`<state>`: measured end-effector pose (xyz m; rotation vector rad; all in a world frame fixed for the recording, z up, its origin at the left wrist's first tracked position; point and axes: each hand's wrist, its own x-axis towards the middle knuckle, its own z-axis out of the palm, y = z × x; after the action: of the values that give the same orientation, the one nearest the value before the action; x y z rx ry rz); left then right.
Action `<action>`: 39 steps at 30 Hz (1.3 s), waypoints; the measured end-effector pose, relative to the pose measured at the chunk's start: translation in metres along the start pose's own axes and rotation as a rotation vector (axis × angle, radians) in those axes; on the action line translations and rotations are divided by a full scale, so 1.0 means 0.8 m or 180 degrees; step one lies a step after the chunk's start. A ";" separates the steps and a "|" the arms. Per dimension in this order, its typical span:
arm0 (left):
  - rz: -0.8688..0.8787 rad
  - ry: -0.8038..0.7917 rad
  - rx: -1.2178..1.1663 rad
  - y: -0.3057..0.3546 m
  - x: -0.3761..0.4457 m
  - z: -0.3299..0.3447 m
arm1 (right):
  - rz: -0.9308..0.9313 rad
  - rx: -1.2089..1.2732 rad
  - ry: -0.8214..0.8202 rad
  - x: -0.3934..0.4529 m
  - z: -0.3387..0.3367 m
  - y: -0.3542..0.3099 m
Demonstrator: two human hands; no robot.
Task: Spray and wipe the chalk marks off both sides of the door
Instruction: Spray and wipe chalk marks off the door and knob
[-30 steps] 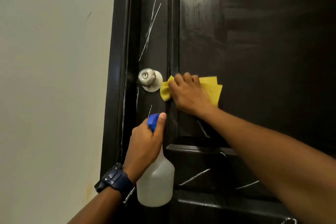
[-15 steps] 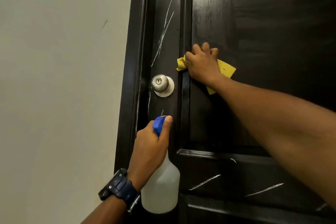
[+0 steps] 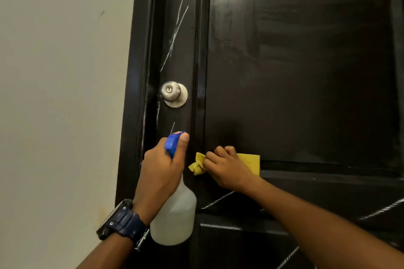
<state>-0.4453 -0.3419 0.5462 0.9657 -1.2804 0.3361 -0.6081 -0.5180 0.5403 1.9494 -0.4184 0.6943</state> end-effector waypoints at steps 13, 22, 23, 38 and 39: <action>-0.0074 -0.0233 -0.0034 0.056 -0.030 0.035 | 0.0726 0.0112 0.0453 -0.077 -0.020 0.022; -0.0076 -0.0379 -0.0051 0.093 -0.050 0.085 | 0.0980 -0.0300 0.0197 -0.248 -0.072 0.148; -0.0044 -0.0395 -0.0077 0.098 -0.053 0.092 | 0.1134 -0.0365 0.0127 -0.285 -0.087 0.170; -0.0227 -0.0771 -0.0532 0.174 -0.086 0.195 | 0.2320 0.0750 0.0478 -0.332 -0.077 0.171; -0.0257 -0.0806 -0.0569 0.176 -0.089 0.201 | 0.2550 0.0692 0.0547 -0.349 -0.081 0.183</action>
<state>-0.6695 -0.3613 0.5365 0.9242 -1.4692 0.0351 -0.9257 -0.5282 0.4889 1.8712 -1.0744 1.4503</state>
